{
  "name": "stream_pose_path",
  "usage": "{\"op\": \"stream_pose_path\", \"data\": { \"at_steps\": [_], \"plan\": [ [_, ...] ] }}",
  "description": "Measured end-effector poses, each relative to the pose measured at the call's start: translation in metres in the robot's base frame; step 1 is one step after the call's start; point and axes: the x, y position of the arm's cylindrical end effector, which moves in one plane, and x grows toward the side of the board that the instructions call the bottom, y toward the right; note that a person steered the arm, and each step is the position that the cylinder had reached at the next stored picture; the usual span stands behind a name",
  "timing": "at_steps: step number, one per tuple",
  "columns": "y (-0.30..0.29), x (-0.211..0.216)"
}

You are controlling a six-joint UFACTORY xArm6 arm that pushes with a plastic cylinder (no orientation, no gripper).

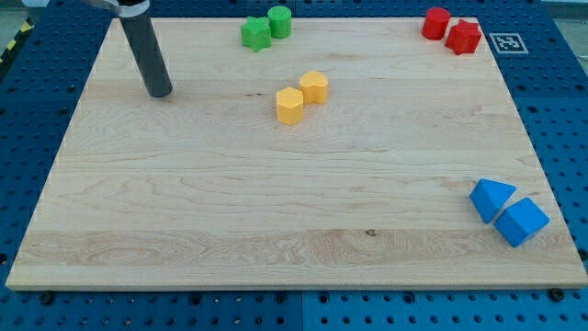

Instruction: Push the green star to the top left

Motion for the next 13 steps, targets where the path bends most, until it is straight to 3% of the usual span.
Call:
{"op": "stream_pose_path", "data": {
  "at_steps": [1, 2, 7, 9, 10, 13],
  "plan": [
    [0.0, 0.0],
    [0.02, -0.031],
    [0.204, -0.059],
    [0.199, -0.112],
    [0.198, -0.112],
    [0.12, -0.112]
  ]
}}
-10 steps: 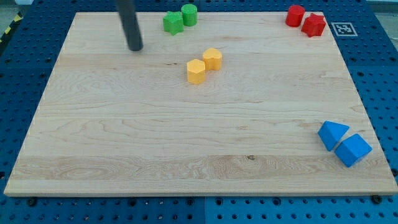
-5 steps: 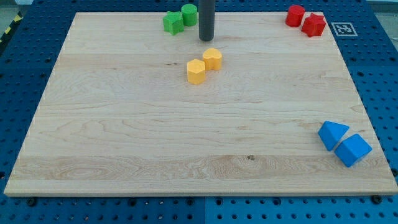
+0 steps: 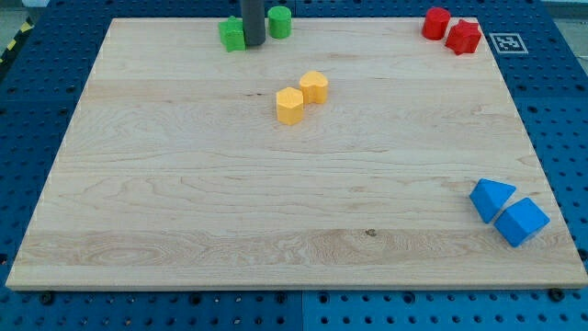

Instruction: Push the green star to the top left

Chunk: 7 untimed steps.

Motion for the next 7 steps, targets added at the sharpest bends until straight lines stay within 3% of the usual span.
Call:
{"op": "stream_pose_path", "data": {
  "at_steps": [7],
  "plan": [
    [-0.117, -0.005]
  ]
}}
